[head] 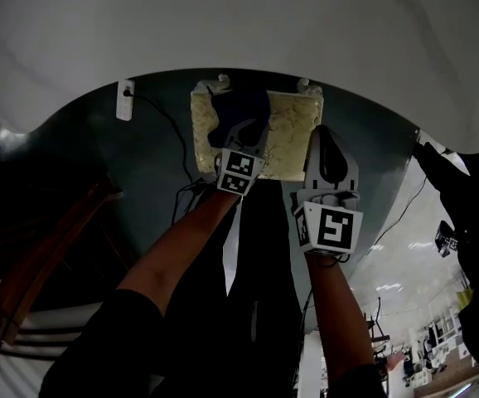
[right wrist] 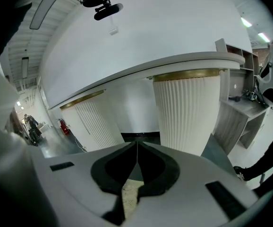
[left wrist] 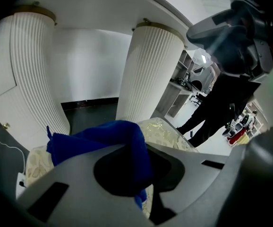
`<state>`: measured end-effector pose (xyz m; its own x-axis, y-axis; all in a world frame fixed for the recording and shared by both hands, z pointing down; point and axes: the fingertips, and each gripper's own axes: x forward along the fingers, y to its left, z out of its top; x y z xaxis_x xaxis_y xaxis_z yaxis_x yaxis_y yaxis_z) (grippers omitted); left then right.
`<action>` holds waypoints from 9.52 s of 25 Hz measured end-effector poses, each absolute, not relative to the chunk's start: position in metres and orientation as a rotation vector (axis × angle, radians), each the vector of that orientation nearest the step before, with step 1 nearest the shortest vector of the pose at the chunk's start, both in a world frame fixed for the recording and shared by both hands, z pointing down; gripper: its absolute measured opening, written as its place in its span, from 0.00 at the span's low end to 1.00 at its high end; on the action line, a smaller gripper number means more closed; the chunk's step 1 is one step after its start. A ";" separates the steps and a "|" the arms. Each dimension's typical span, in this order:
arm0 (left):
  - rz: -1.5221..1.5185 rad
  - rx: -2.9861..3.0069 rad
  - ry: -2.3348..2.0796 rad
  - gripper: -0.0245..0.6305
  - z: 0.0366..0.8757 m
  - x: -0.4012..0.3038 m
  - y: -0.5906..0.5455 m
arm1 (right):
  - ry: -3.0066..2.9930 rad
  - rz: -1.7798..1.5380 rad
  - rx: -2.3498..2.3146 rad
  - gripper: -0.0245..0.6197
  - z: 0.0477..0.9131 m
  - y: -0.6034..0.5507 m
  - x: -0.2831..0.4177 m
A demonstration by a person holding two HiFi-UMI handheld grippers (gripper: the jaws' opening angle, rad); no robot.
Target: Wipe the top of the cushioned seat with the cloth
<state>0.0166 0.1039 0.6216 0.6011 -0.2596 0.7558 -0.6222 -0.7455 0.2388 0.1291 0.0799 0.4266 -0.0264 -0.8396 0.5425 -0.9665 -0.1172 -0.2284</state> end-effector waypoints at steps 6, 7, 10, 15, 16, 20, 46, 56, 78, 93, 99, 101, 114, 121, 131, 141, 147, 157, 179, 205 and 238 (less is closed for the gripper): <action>1.005 2.349 -0.685 0.09 0.623 0.028 0.108 | -1.911 0.856 2.024 0.10 0.429 0.087 0.137; 1.006 2.348 -0.682 0.09 0.623 0.030 0.109 | -1.910 0.860 2.023 0.10 0.429 0.088 0.138; 1.006 2.349 -0.665 0.09 0.622 0.037 0.113 | -1.898 0.868 2.037 0.10 0.431 0.092 0.146; 1.006 2.339 -0.637 0.09 0.624 0.048 0.118 | -1.879 0.877 2.064 0.10 0.432 0.101 0.158; 1.006 2.337 -0.635 0.09 0.624 0.050 0.118 | -1.878 0.879 2.068 0.10 0.433 0.103 0.160; 1.001 2.337 -0.624 0.09 0.620 0.056 0.121 | -1.865 0.883 2.086 0.10 0.431 0.110 0.167; 0.953 2.358 -0.296 0.09 0.602 0.115 0.164 | -1.816 0.900 2.131 0.10 0.424 0.128 0.184; 0.774 2.435 -0.644 0.09 0.515 -0.007 0.121 | -1.861 0.885 2.115 0.10 0.400 0.132 0.131; 0.846 2.174 -1.120 0.09 0.508 -0.238 0.114 | -1.987 0.759 1.962 0.10 0.365 0.113 -0.002; 0.925 2.272 -0.886 0.09 0.599 -0.182 0.153 | -1.984 0.878 1.936 0.10 0.413 0.135 -0.038; 0.938 2.248 -0.792 0.09 0.613 -0.161 0.163 | -1.968 0.871 1.977 0.10 0.416 0.133 -0.020; 0.953 2.243 -0.762 0.09 0.620 -0.154 0.166 | -1.963 0.879 1.988 0.10 0.419 0.134 -0.012; 0.940 2.217 -0.743 0.09 0.624 -0.143 0.172 | -1.937 0.891 1.983 0.10 0.424 0.138 0.018; 0.950 2.222 -0.728 0.09 0.621 -0.126 0.176 | -1.930 0.906 1.966 0.10 0.427 0.142 0.025; 0.956 2.222 -0.708 0.09 0.618 -0.096 0.189 | -1.910 0.920 1.986 0.10 0.430 0.150 0.047; 0.950 2.226 -0.654 0.09 0.621 -0.052 0.203 | -1.853 0.926 2.017 0.10 0.441 0.165 0.080; 0.954 2.228 -0.634 0.09 0.621 -0.041 0.207 | -1.830 0.949 2.035 0.10 0.450 0.168 0.093; 0.973 2.254 -0.509 0.09 0.621 -0.004 0.224 | -1.826 0.951 2.047 0.10 0.451 0.169 0.108; 0.911 2.232 -0.446 0.09 0.619 0.053 0.246 | -1.725 0.993 2.125 0.10 0.465 0.207 0.147; 0.760 2.318 -0.328 0.09 0.549 0.097 0.255 | -1.683 0.958 2.190 0.10 0.425 0.234 0.160; 0.067 2.757 -0.872 0.09 -0.034 -0.164 0.126 | -2.180 0.431 2.063 0.10 -0.035 0.150 -0.079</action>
<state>-0.1640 0.1259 -0.0341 0.8198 -0.5604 0.1176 -0.5718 -0.7899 0.2215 -0.0792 0.1505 -0.0352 -0.0711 -0.9599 0.2712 -0.9908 0.0366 -0.1300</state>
